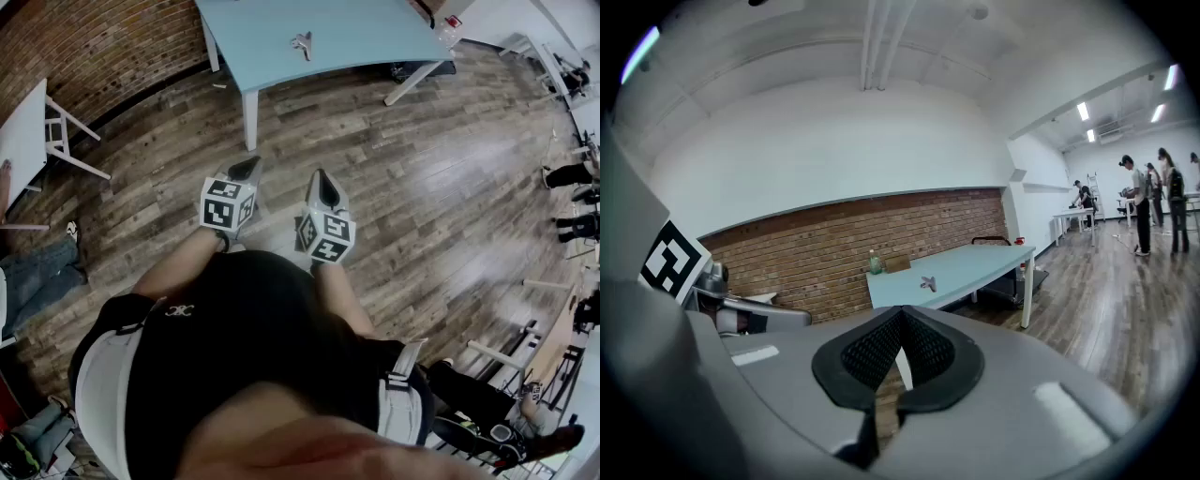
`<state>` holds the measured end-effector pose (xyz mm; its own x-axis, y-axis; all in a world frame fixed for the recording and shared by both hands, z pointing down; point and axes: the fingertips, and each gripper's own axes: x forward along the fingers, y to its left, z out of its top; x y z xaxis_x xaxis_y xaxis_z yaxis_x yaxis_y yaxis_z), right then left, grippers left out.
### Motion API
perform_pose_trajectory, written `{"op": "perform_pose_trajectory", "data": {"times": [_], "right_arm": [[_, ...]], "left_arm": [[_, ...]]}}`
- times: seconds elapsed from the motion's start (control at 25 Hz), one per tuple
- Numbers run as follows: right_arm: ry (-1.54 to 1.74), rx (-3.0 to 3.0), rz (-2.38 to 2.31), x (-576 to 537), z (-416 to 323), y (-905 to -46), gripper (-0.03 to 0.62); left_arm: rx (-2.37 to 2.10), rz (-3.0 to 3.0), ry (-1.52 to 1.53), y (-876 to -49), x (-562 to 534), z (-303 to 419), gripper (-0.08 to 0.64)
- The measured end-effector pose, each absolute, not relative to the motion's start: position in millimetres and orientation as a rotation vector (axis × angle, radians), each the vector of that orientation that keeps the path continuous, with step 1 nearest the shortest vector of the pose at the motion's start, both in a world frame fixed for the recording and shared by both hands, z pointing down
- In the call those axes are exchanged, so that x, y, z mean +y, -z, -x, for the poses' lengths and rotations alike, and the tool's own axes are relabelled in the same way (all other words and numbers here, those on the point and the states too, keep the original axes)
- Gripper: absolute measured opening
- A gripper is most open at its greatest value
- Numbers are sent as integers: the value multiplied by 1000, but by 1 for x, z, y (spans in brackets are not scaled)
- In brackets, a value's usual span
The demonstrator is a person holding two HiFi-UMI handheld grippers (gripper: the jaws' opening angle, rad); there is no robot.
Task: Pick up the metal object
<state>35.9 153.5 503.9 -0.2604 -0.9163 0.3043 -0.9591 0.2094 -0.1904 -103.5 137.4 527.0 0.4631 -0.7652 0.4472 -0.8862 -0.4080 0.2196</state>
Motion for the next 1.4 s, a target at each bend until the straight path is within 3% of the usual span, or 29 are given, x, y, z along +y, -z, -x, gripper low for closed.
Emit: {"op": "perform_pose_trajectory", "data": {"times": [1.4], "right_arm": [[-516, -2207, -1898, 165, 18, -518, 14]], "left_arm": [[-1255, -2307, -416, -551, 124, 146, 0]]}}
